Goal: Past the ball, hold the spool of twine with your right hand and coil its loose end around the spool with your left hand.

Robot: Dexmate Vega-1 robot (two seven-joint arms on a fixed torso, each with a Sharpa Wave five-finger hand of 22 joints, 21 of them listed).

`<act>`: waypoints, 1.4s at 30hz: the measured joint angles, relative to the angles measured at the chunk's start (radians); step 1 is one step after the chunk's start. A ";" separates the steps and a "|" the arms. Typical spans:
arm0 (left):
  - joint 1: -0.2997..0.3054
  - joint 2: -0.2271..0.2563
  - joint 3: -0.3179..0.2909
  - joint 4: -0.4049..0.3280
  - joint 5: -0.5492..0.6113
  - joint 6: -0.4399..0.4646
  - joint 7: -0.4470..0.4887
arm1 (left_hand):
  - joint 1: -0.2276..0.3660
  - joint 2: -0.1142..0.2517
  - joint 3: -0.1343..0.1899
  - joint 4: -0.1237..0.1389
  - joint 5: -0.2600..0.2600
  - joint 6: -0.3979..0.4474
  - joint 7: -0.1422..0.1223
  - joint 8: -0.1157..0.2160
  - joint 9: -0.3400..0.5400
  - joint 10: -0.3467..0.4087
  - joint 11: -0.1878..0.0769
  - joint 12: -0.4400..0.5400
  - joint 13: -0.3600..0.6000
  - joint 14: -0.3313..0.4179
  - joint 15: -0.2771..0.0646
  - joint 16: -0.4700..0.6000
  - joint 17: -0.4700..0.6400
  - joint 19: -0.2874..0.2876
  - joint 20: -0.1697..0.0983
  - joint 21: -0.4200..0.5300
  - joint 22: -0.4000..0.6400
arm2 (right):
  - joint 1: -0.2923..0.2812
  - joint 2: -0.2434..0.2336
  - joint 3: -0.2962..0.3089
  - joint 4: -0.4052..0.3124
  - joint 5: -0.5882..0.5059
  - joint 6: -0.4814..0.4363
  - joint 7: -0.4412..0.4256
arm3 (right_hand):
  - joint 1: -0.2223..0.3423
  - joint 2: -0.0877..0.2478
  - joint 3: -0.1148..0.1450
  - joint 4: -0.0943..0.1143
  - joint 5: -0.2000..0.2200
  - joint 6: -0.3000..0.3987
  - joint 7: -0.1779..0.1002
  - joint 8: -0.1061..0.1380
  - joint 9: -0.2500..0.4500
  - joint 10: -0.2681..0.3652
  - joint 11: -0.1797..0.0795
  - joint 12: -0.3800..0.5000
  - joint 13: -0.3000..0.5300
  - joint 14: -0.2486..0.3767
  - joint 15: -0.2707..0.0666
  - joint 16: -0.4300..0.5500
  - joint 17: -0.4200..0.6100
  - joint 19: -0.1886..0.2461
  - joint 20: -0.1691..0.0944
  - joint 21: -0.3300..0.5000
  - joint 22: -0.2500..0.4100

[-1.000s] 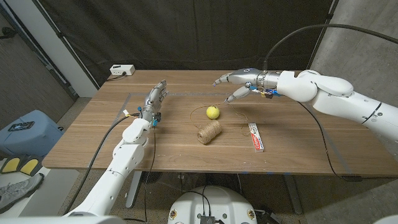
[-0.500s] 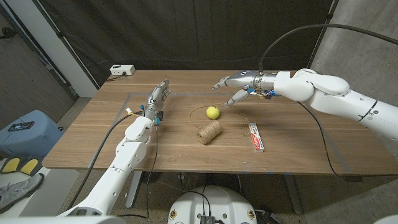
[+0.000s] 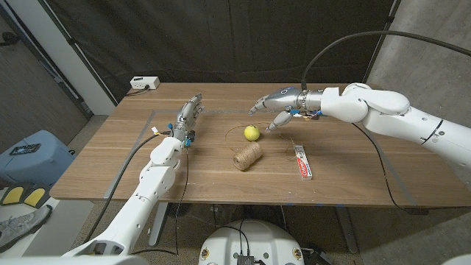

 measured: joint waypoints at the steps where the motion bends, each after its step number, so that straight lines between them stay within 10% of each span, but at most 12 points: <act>1: -0.002 -0.001 0.001 0.003 -0.001 -0.002 -0.001 | 0.000 0.000 0.000 0.000 0.000 0.000 0.000 0.000 0.000 0.000 0.000 0.000 0.000 0.000 0.000 0.000 0.000 0.000 0.000 0.000 0.000 | 0.000 0.002 -0.003 0.000 -0.004 0.001 0.000 | 0.003 -0.003 0.000 0.000 0.001 0.000 0.000 0.003 0.000 0.000 0.000 0.000 0.002 0.004 -0.004 0.000 0.001 -0.002 -0.002 0.000 0.000; 42: -0.027 -0.002 0.013 0.040 0.007 -0.033 0.010 | -0.004 0.004 0.008 -0.008 0.000 0.011 0.001 0.000 0.000 0.000 0.000 0.000 0.000 0.004 0.004 0.000 0.000 0.011 0.000 -0.019 0.005 | 0.016 0.070 -0.087 0.020 -0.064 -0.028 0.059 | 0.046 -0.015 0.024 0.005 0.023 0.065 -0.020 0.018 0.005 0.045 -0.017 0.020 0.026 0.046 -0.003 0.019 0.013 0.025 -0.032 0.008 0.000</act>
